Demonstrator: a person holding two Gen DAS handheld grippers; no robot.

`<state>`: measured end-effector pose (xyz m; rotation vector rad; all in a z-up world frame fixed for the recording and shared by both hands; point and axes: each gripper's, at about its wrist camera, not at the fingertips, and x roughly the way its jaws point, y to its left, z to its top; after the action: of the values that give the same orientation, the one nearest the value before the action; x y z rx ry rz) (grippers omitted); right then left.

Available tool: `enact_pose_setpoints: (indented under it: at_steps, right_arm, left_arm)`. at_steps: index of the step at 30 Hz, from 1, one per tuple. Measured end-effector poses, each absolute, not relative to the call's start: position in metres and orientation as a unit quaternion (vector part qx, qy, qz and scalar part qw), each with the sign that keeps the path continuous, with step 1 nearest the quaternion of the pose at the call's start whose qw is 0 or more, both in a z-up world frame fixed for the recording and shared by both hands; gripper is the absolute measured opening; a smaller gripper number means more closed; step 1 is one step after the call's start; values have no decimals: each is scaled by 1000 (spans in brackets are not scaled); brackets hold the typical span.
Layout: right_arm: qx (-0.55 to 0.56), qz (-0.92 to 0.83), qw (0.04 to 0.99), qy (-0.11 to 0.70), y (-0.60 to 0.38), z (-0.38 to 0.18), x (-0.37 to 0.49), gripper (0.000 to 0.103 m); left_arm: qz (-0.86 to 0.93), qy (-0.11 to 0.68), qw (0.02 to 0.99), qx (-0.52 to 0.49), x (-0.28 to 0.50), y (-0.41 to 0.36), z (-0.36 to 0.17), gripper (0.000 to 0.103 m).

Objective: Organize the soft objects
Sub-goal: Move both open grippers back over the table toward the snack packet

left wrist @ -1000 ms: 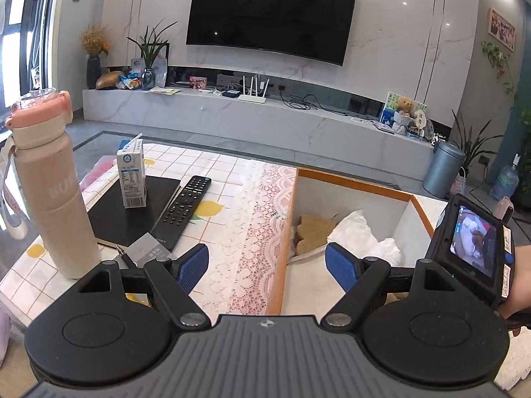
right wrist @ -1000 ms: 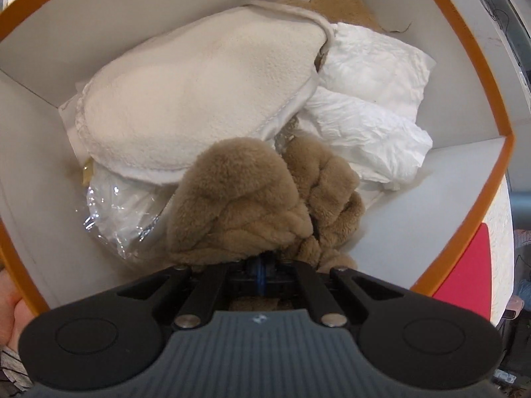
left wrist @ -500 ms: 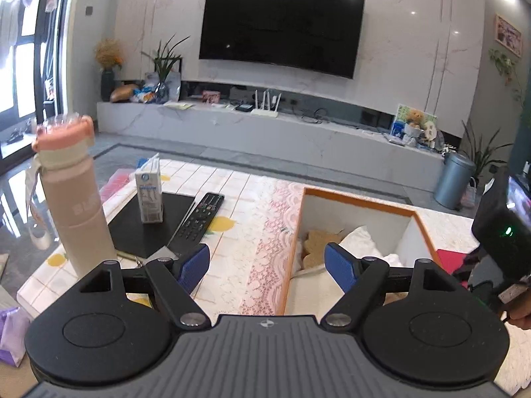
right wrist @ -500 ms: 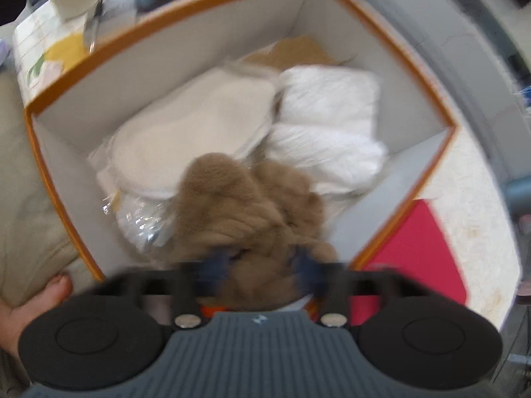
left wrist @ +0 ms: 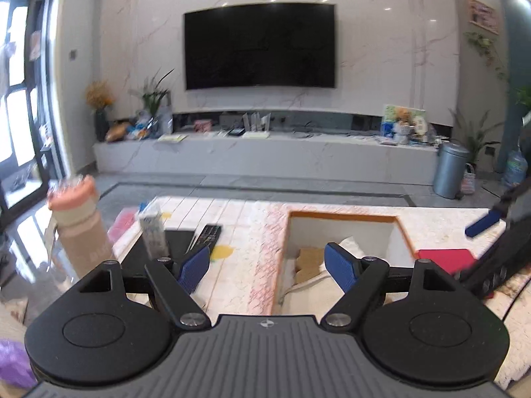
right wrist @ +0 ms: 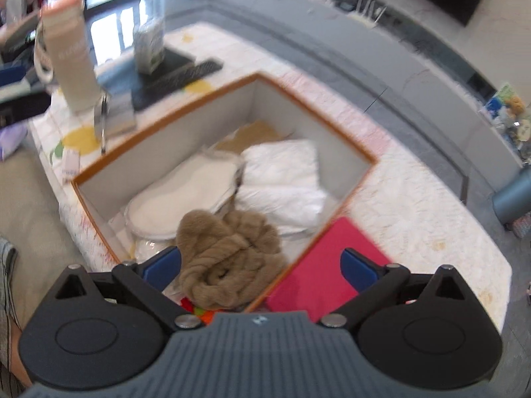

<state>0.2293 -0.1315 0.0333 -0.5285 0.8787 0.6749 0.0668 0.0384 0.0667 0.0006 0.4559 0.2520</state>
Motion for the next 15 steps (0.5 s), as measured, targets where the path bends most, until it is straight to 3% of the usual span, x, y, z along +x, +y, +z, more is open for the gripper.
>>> enact_pose_setpoints:
  at_steps: [7,15]
  right_arm:
    - [-210,270,869,358,-208,85,214,100]
    - [-139,203,911,330,-317,106,202,100]
  left_arm:
    - [88,223,970,25,71,-4,81,92]
    - [33,233,972,20,93,-65,87,92]
